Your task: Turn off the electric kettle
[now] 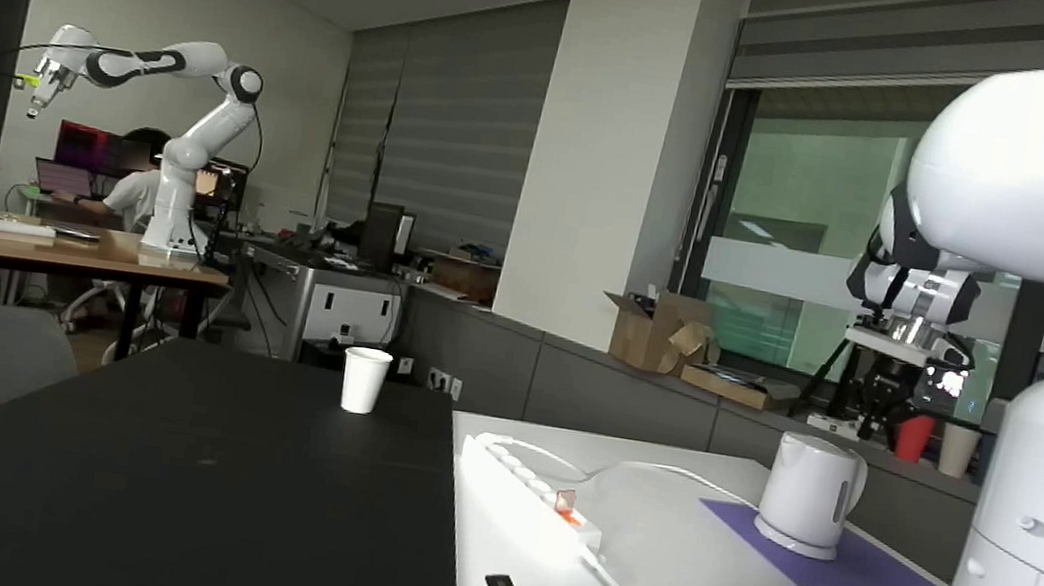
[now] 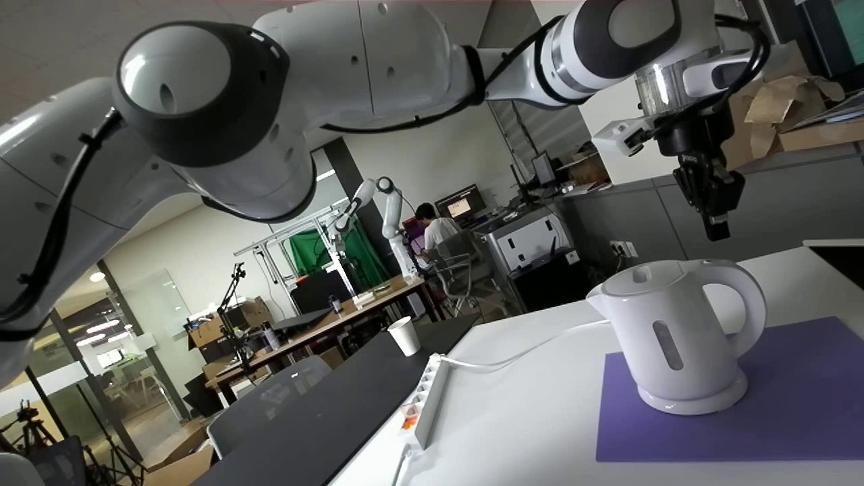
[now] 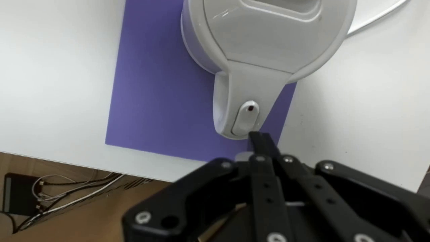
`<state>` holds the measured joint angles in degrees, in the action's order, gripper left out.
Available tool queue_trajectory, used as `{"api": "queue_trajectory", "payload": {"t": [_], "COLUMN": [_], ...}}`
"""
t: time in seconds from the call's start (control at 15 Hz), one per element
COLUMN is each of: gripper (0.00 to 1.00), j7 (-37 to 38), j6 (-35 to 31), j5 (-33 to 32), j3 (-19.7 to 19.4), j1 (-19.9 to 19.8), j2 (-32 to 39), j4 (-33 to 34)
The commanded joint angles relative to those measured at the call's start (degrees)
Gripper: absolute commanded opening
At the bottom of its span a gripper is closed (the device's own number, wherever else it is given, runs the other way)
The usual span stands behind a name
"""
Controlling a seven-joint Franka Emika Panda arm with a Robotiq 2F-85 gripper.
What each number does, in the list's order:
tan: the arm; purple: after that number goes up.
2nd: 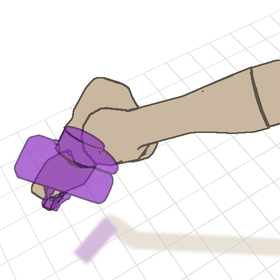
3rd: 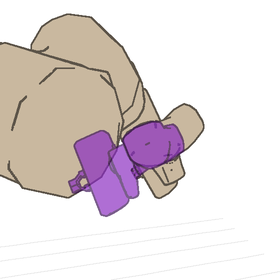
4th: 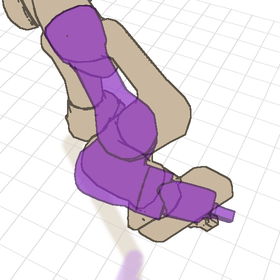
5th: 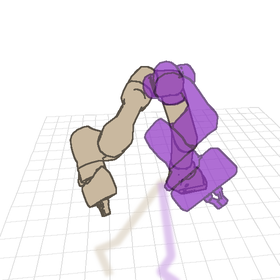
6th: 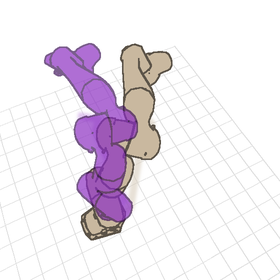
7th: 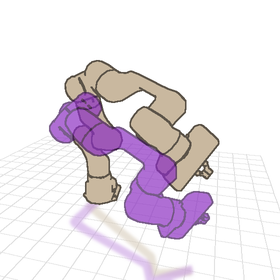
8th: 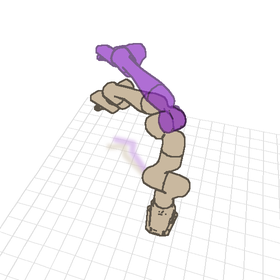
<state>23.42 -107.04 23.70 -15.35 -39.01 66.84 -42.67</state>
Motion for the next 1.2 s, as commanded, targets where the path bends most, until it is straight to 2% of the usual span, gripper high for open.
{"api": "queue_trajectory", "payload": {"t": [0.0, 0.6, 1.13], "gripper": [0.0, 0.0, 0.0], "j7": [5.32, 12.08, 14.17], "j6": [1.7, 3.93, 4.03], "j5": [-2.68, -7.42, -8.88], "j3": [2.89, 3.89, 4.72], "j1": [-1.84, -2.4, -3.1], "j2": [2.84, 4.9, 7.18], "j4": [5.7, 8.08, 10.95]}}
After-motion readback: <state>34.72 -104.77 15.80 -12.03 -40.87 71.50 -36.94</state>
